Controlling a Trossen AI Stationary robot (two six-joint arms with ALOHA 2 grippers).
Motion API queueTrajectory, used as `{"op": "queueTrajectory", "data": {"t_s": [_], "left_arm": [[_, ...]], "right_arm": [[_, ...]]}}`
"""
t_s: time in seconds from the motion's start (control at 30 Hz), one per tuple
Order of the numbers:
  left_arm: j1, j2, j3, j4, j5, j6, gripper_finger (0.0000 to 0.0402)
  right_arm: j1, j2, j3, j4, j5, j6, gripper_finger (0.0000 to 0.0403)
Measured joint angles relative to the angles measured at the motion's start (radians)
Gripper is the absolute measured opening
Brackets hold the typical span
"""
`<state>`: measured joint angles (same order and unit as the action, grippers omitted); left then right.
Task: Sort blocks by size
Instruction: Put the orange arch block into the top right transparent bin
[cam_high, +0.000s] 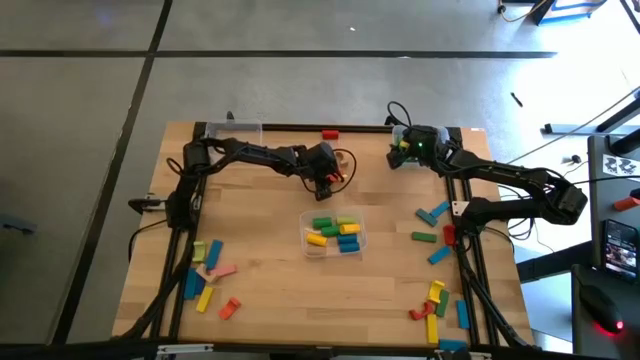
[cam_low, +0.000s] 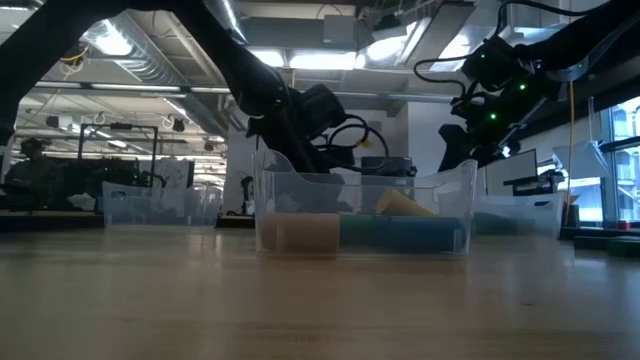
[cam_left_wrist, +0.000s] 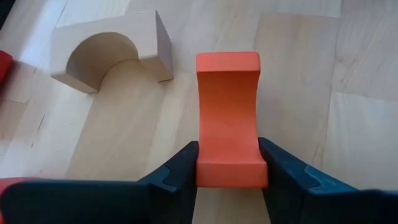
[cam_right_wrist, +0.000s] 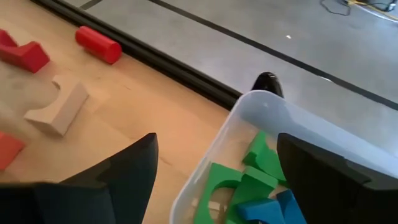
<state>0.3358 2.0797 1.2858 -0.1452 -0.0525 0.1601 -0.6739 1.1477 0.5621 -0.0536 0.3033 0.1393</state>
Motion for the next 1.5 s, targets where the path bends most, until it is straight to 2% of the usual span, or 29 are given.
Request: {"op": "queueTrajectory", "data": {"t_s": [0.33, 0.77, 0.97, 1.23, 1.5], "left_arm": [[-0.044, -0.048, -0.003, -0.045, 0.005, -0.017, 0.0132], [-0.115, -0.18, -0.002, -0.05, -0.003, 0.004, 0.0134], [-0.122, -0.221, -0.006, -0.042, -0.003, 0.014, 0.0134], [-0.117, -0.245, -0.116, 0.127, 0.002, 0.0, 0.0134], [-0.099, -0.299, -0.227, 0.306, 0.086, -0.027, 0.0134]], "right_arm": [[-0.001, 0.0, 0.0, 0.005, -0.039, -0.012, 0.0319], [0.002, 0.0, 0.0, 0.056, -0.164, -0.016, 0.0319], [0.027, 0.0, 0.0, 0.073, -0.168, -0.033, 0.0319], [0.089, 0.0, 0.0, 0.13, -0.174, -0.068, 0.0319], [0.138, 0.0, 0.0, 0.205, -0.232, -0.069, 0.0319]]}}
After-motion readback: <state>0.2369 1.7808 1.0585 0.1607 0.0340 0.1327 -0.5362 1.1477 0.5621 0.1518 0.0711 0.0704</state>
